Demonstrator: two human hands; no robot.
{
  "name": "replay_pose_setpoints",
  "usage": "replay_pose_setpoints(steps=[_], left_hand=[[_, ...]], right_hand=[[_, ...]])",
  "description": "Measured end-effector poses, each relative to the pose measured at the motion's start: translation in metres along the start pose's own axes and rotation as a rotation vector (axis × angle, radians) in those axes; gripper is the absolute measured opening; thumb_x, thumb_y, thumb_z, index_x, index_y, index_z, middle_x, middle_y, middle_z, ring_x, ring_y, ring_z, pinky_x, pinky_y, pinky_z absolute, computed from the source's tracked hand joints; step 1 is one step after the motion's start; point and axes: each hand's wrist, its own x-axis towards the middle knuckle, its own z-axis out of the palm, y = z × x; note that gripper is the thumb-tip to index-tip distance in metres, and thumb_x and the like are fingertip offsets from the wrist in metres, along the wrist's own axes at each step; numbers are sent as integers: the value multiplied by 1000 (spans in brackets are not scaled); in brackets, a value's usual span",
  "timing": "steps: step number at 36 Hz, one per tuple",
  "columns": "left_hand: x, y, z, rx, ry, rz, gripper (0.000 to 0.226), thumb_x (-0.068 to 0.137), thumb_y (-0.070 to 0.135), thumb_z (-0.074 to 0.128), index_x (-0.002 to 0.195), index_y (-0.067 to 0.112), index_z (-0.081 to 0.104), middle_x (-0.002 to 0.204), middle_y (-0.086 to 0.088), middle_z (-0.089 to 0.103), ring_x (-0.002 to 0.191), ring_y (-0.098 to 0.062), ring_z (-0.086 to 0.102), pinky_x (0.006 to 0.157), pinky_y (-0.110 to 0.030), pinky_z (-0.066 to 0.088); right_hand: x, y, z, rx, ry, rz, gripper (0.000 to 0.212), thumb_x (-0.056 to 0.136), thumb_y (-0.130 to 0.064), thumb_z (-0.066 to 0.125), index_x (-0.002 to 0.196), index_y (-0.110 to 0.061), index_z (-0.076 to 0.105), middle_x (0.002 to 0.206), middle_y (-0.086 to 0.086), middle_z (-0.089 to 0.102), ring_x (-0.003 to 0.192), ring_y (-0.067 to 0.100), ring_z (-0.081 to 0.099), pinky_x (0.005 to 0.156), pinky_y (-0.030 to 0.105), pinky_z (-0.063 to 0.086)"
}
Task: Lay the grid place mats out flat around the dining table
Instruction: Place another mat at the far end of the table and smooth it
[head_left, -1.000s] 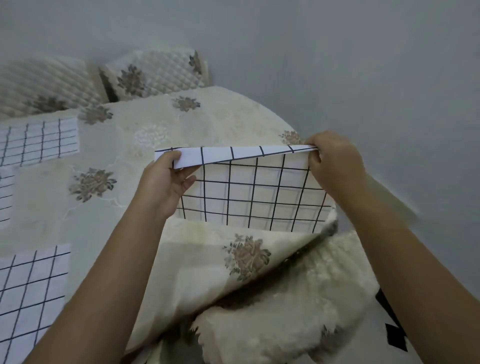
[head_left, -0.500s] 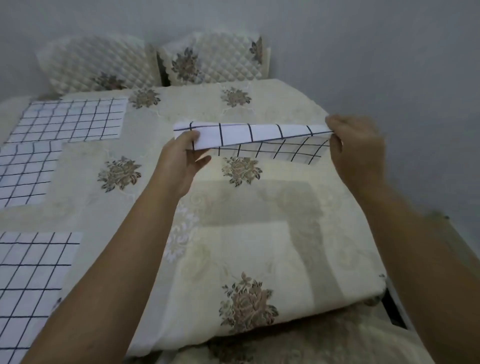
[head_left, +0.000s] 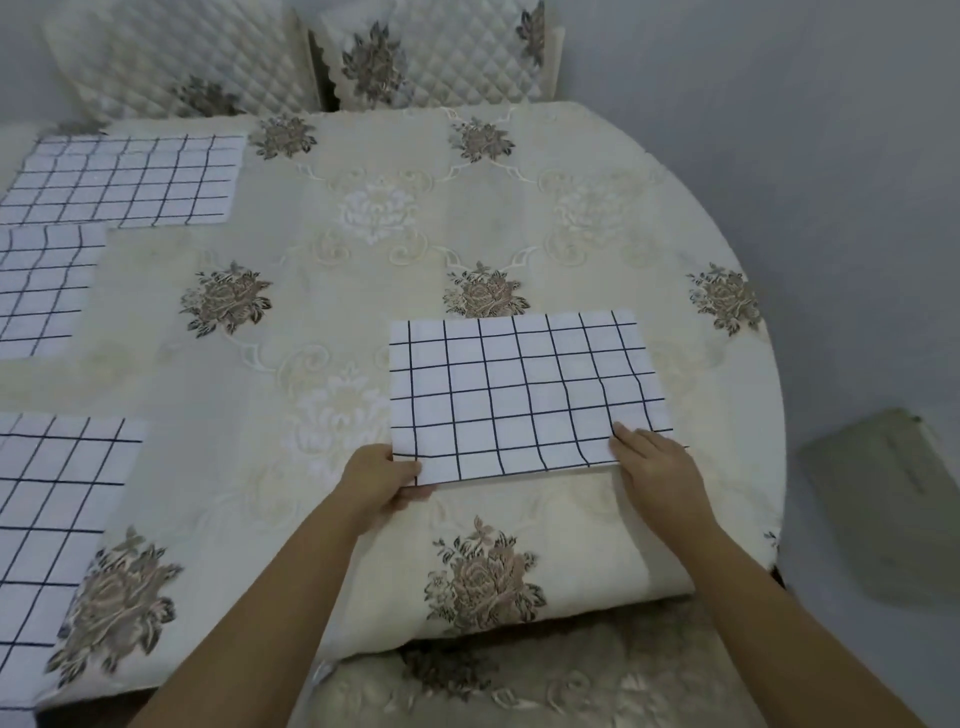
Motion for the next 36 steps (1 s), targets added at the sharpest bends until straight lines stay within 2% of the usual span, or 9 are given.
replay_pose_setpoints(steps=[4, 9, 16, 19, 23, 26, 29, 32, 36], left_hand=[[-3, -5, 0, 148, 73, 54, 27, 88, 2, 55, 64, 11, 50, 45, 0, 63, 46, -14, 63, 40, -19, 37], [-3, -12, 0, 330, 150, 97, 19, 87, 10, 56, 71, 10, 47, 55, -5, 61, 52, -21, 60, 58, -28, 46], [-6, -30, -5, 523, 186, 154, 34, 88, 22, 59, 65, 18, 34, 59, 0, 57, 58, -18, 55, 54, -27, 38], [-11, -32, -7, 709, 281, 147, 31, 88, 40, 57, 77, 15, 41, 68, 1, 51, 63, -16, 50, 54, -28, 35], [-10, -33, 1, 956, 568, 340, 40, 88, 38, 53, 108, 3, 53, 104, -15, 59, 98, -35, 54, 82, -42, 42], [-2, -30, 18, 1011, 497, 550, 43, 85, 25, 51, 118, -2, 55, 127, -25, 51, 123, -43, 45, 99, -56, 35], [5, -23, 41, 1139, 334, 628, 51, 93, 19, 44, 140, 3, 34, 153, -18, 20, 143, -35, 12, 113, -55, 12], [16, -15, 61, 1241, 202, 638, 53, 100, 24, 23, 149, 12, 5, 157, -5, -10, 144, -24, -15, 115, -47, -6], [33, -10, 74, 1265, 148, 624, 53, 100, 30, 12, 149, 15, -5, 156, -2, -16, 142, -19, -21, 115, -45, -10]], right_hand=[[-4, -4, -4, -1, 24, -1, 30, 59, 0, 57, 84, -3, 74, 97, 11, 73, 74, 28, 69, 57, 33, 54], [-15, -7, -6, -26, 38, -40, 29, 69, -5, 44, 79, -5, 72, 88, 10, 71, 68, 28, 66, 57, 32, 51], [-27, -13, -16, -12, 1, -18, 31, 72, -13, 41, 80, -7, 71, 81, 8, 66, 64, 25, 61, 55, 29, 45], [-30, -16, -20, 30, -7, 21, 30, 71, -15, 42, 78, -7, 70, 80, 8, 64, 65, 25, 60, 56, 29, 43], [-24, -30, -18, 47, 10, 76, 30, 71, -14, 42, 82, -6, 68, 84, 10, 64, 71, 27, 61, 63, 32, 42], [-10, -54, -9, 96, 16, 75, 31, 75, -13, 44, 92, -4, 68, 96, 14, 66, 86, 29, 63, 74, 34, 47], [9, -85, 3, 170, -69, 87, 37, 78, -15, 43, 105, -5, 65, 112, 15, 65, 103, 29, 61, 85, 40, 51], [32, -114, 13, 194, -177, 124, 45, 80, -21, 39, 116, -7, 63, 123, 13, 62, 115, 30, 59, 93, 49, 49], [60, -130, 21, 177, -246, 178, 48, 82, -25, 36, 118, -9, 64, 127, 8, 61, 118, 26, 58, 90, 50, 48]])
